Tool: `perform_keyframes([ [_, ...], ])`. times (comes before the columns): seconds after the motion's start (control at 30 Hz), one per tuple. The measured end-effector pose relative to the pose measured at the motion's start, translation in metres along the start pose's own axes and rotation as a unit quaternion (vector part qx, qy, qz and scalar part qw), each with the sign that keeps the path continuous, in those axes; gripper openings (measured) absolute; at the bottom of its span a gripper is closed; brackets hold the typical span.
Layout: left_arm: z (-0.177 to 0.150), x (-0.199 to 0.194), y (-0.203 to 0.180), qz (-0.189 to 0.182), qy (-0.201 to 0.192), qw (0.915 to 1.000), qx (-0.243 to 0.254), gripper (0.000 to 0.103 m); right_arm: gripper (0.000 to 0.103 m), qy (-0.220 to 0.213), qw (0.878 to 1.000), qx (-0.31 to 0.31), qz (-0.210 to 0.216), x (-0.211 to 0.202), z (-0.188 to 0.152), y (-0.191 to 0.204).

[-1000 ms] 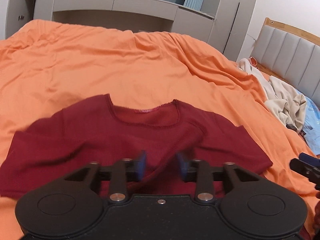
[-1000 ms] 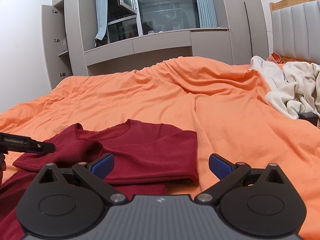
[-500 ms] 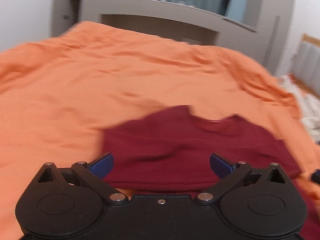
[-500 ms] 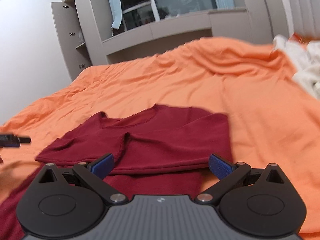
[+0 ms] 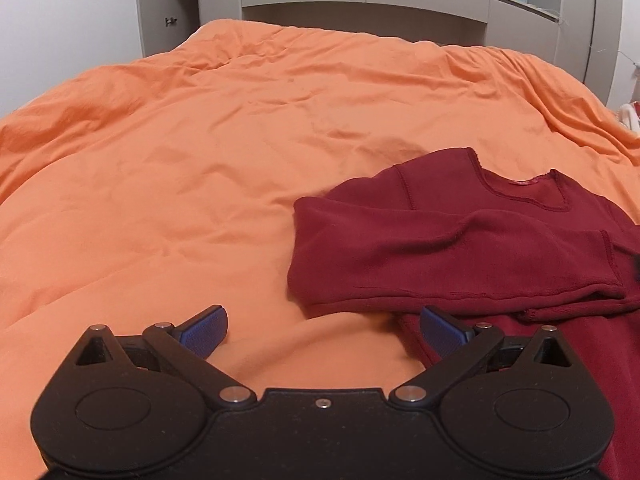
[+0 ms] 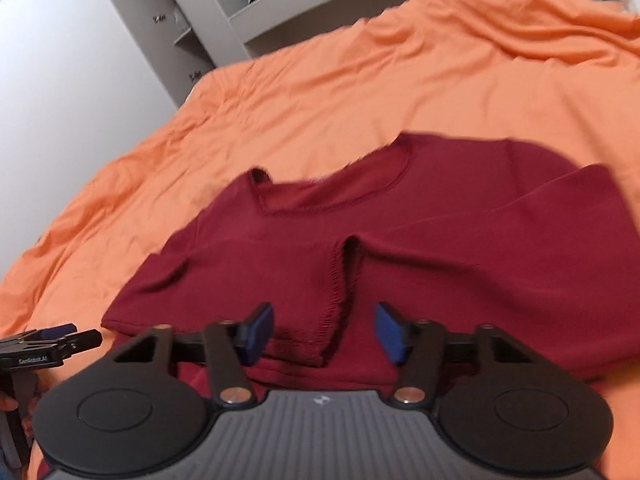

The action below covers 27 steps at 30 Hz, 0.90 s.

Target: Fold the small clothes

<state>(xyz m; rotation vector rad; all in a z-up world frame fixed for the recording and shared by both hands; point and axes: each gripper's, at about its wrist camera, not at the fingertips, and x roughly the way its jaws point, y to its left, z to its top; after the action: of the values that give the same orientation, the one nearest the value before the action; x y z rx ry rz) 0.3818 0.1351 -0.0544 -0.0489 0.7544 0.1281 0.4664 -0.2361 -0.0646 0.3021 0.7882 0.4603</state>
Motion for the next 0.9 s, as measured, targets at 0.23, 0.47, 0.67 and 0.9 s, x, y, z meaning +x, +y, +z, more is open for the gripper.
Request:
perform_keyframes([
  [0.23,-0.008,0.007,-0.012,0.003,0.005,0.9997,0.025,0.102,0.011,-0.025,0.999,-0.014,0.014,-0.009,0.008,0.017],
  [0.47,-0.008,0.012,-0.029,0.051,0.001,0.9962,0.071,0.102,0.010,-0.112,0.990,0.001,0.088,-0.061,0.040,0.044],
  [0.67,-0.003,0.019,-0.075,0.072,-0.040,0.9775,0.194,0.100,0.010,-0.153,0.981,-0.022,0.117,-0.089,0.051,0.067],
  [0.9,0.008,0.039,-0.063,0.123,-0.033,0.9791,0.159,0.096,0.010,-0.176,0.981,-0.025,0.076,-0.100,0.054,0.051],
])
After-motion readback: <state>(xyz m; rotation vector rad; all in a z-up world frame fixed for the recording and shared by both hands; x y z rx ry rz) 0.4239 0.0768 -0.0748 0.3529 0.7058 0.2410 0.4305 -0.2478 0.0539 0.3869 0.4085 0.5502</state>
